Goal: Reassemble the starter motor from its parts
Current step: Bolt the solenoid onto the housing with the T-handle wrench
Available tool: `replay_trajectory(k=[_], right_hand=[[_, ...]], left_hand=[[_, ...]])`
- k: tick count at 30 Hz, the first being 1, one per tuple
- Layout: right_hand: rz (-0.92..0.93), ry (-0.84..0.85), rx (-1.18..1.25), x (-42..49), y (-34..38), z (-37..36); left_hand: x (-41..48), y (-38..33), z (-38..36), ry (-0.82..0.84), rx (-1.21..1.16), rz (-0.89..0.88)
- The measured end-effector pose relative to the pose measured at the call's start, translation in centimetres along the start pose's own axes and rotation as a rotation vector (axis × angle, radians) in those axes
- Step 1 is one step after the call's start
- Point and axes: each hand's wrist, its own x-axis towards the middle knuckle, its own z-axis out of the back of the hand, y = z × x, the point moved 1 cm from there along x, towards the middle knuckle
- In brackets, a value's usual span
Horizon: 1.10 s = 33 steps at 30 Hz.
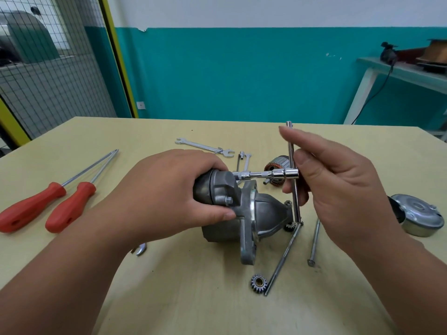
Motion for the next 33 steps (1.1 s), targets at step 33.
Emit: replay_trajectory(k=[33], right_hand=[[-0.019, -0.017, -0.336, 0.3, 0.0, 0.5]], left_hand=[[0.0, 0.2, 0.0, 0.001, -0.056, 0.026]])
